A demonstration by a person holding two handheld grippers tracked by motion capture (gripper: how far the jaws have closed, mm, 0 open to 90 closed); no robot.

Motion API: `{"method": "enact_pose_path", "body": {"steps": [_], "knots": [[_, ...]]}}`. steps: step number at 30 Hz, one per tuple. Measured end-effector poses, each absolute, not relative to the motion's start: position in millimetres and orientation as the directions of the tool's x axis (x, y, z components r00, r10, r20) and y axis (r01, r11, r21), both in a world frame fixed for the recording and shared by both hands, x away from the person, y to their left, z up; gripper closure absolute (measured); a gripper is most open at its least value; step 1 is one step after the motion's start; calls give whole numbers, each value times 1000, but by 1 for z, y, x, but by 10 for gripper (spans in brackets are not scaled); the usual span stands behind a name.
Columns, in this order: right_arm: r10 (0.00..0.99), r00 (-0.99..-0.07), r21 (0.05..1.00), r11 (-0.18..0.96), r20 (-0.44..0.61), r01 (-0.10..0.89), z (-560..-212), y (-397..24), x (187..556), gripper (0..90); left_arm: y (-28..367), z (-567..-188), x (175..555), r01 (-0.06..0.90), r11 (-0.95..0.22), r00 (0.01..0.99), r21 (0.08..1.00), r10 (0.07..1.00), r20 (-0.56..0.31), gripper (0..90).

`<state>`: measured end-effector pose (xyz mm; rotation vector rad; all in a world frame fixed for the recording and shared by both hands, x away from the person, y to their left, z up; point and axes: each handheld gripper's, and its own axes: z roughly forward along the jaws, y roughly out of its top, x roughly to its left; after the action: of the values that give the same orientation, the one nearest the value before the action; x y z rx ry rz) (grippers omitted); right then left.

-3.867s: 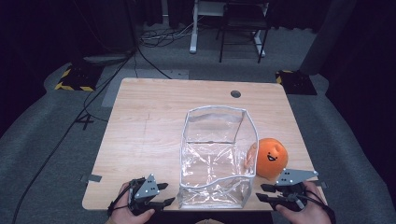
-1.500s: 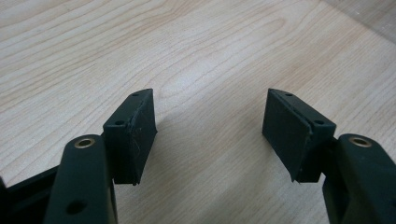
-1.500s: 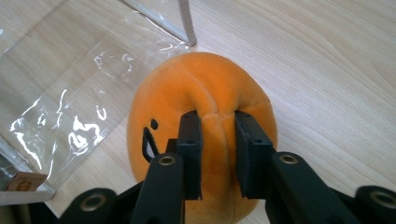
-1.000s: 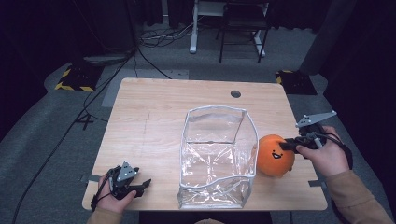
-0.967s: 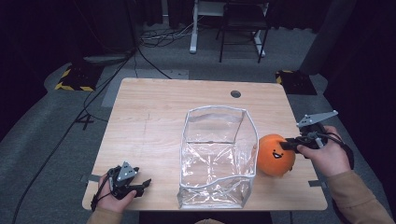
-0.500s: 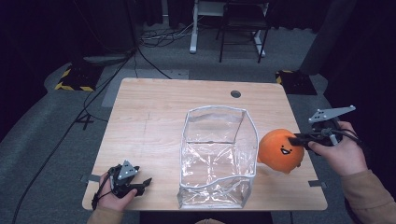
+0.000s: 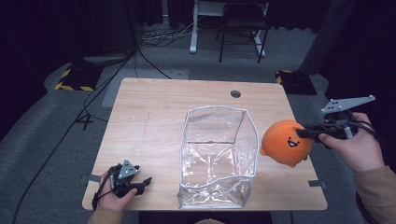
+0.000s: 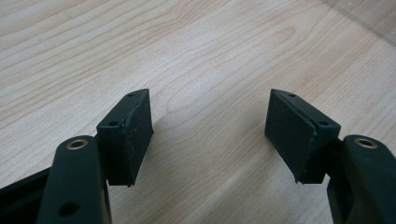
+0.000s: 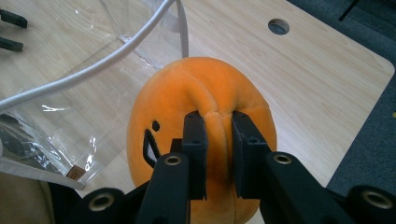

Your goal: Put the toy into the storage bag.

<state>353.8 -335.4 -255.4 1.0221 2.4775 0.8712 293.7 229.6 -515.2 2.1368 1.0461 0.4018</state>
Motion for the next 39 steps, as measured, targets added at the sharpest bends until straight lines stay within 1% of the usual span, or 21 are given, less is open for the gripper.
{"method": "enact_pose_path", "body": {"steps": [10, 27, 39], "knots": [[717, -693, 655, 560, -76, 507, -236, -333, 352, 779, 230, -515, 294, 555, -424, 626, 715, 779, -24, 324], [694, -710, 687, 572, -115, 448, -193, -320, 349, 779, 230, -515, 294, 556, -422, 624, 716, 781, -24, 326], [650, -748, 702, 596, -136, 390, -171, -295, 355, 779, 230, -515, 294, 559, -419, 623, 716, 782, -29, 325]]}}
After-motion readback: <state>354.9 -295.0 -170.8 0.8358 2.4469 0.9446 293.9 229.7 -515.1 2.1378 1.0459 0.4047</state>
